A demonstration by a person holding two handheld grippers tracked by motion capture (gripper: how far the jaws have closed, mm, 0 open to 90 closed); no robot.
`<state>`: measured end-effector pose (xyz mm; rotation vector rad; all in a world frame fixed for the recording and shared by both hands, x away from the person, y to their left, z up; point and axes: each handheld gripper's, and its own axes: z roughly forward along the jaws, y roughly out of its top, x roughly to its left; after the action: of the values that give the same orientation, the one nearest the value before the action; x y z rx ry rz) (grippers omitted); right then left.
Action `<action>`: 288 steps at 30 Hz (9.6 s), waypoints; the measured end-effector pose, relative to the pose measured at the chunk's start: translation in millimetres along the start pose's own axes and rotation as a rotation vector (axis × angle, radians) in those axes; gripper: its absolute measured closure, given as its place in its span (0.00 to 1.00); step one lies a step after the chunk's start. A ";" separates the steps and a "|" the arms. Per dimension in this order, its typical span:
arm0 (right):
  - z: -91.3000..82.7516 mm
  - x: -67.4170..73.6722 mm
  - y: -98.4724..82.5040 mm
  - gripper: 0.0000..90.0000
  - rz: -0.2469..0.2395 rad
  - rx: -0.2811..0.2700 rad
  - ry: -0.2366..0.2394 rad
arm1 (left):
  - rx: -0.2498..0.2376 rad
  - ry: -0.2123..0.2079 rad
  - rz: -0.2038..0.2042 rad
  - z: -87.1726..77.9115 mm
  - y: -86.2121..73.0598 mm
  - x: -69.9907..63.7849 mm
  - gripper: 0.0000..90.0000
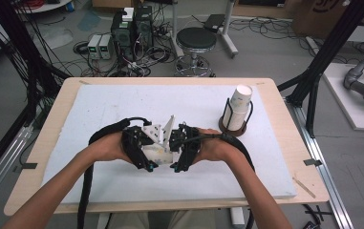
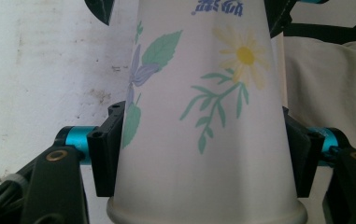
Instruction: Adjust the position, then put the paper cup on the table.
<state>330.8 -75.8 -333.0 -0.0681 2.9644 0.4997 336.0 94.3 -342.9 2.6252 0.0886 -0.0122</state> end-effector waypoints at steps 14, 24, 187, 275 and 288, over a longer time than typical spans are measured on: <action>0.0 1.7 4.2 0.35 -0.014 -0.020 0.025 | 0.002 -0.009 0.007 0.8 0.7 1.6 0.34; -0.2 1.6 4.7 0.42 -0.014 -0.017 0.024 | 0.002 -0.017 0.011 0.9 0.4 0.9 0.34; 35.3 20.4 -79.9 0.42 0.220 -0.818 0.063 | -0.959 -0.102 -0.089 23.8 -47.6 -2.7 0.33; 55.9 36.2 -187.0 0.18 0.770 -0.646 -0.421 | -0.469 0.256 -0.242 -16.3 -63.8 1.0 0.34; 55.9 36.4 -187.8 0.18 0.766 -0.647 -0.418 | -0.441 0.258 -0.258 -14.6 -67.1 5.9 0.34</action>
<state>314.3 -235.6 -451.1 0.9892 2.2134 1.3344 337.4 160.1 -363.3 2.1473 0.4644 0.2306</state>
